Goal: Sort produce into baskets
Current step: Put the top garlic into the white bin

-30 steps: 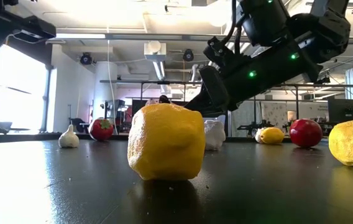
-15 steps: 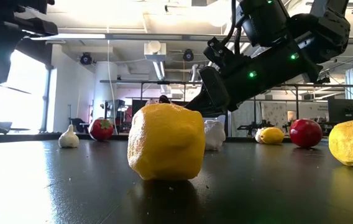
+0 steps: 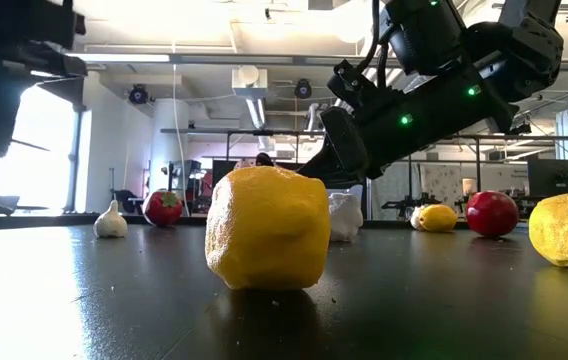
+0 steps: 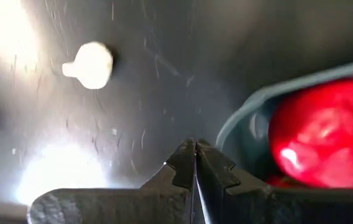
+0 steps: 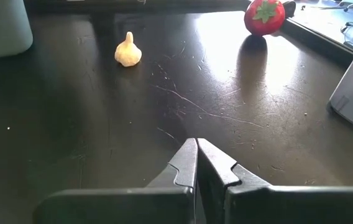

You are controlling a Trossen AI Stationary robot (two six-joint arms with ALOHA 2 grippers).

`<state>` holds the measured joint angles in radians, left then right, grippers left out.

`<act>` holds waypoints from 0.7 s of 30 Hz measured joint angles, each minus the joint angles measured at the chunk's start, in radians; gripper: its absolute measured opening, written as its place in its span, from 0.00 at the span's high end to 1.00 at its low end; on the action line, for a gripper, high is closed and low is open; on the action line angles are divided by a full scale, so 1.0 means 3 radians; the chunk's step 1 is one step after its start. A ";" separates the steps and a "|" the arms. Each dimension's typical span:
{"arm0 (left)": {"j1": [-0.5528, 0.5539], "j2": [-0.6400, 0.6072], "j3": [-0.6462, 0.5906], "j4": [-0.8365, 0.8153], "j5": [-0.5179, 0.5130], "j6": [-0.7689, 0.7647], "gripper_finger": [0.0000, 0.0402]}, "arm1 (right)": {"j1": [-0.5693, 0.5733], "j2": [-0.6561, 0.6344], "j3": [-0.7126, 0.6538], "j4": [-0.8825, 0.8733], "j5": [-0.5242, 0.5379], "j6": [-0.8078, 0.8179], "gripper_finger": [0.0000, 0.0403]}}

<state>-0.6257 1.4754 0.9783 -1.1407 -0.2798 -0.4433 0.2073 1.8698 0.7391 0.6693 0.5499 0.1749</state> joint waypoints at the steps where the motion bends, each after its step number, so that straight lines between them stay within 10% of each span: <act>1: 0.0004 0.0000 0.0000 0.0040 -0.0026 0.0023 1.00 | 0.0000 0.0000 0.0000 0.0001 0.0001 0.0000 1.00; 13: 0.0151 -0.0067 0.0000 0.0884 -0.0384 0.0502 1.00 | 0.0000 -0.0248 0.0000 -0.0065 0.0006 -0.0207 1.00; 21: 0.0318 -0.0207 0.0000 0.1746 -0.0369 0.0982 1.00 | -0.0294 -0.1160 0.0000 -0.1264 0.0198 -0.0140 1.00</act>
<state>-0.5303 1.4132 0.9783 -0.6169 -0.3905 -0.1488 0.1192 1.5219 0.7391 0.2901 0.6094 0.1330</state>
